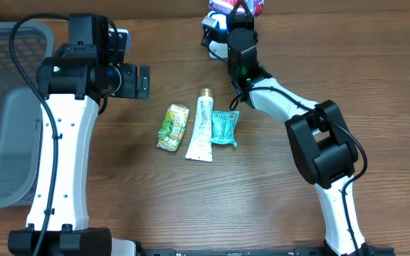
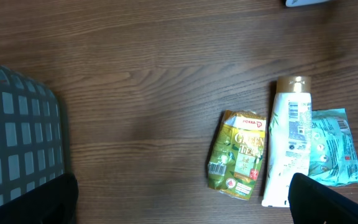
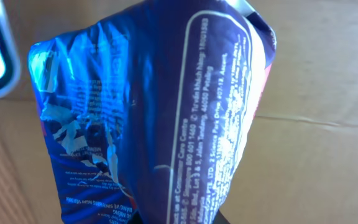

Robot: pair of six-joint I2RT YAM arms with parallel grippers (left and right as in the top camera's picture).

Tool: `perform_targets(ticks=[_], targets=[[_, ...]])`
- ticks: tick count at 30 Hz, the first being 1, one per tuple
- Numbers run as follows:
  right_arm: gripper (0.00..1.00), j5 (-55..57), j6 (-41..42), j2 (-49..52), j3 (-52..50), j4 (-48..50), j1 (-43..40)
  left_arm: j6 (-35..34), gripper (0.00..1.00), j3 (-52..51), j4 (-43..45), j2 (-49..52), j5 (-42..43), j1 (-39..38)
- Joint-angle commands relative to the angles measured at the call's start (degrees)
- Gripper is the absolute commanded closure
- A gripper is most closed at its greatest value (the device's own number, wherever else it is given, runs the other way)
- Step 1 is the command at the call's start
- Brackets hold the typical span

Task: Scan the item barcode
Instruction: 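Hold the purple packet's barcode in front of the white scanner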

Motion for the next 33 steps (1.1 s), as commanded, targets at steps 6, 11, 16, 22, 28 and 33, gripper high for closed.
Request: perform_targets(ticks=[6, 11, 16, 22, 28, 33], targets=[[0.96, -0.4, -0.1, 0.1, 1.7, 1.2, 0.2, 1.3, 0.00, 1.1, 0.0, -0.3, 0.6, -0.1], [0.96, -0.4, 2.0, 0.1, 1.7, 0.7, 0.2, 1.3, 0.00, 1.1, 0.0, -0.3, 0.6, -0.1], [0.96, 0.2, 8.0, 0.0, 1.7, 0.8, 1.3, 1.3, 0.00, 1.1, 0.0, -0.3, 0.6, -0.1], [0.96, 4.2, 12.5, -2.8, 1.7, 0.7, 2.8, 1.3, 0.00, 1.1, 0.0, -0.3, 0.6, -0.1], [0.96, 11.5, 22.9, -10.8, 1.7, -7.9, 4.2, 1.3, 0.00, 1.1, 0.0, -0.3, 0.6, -0.1], [0.96, 3.5, 46.7, -22.6, 1.7, -39.3, 4.2, 1.3, 0.00, 1.1, 0.0, -0.3, 0.6, -0.1]])
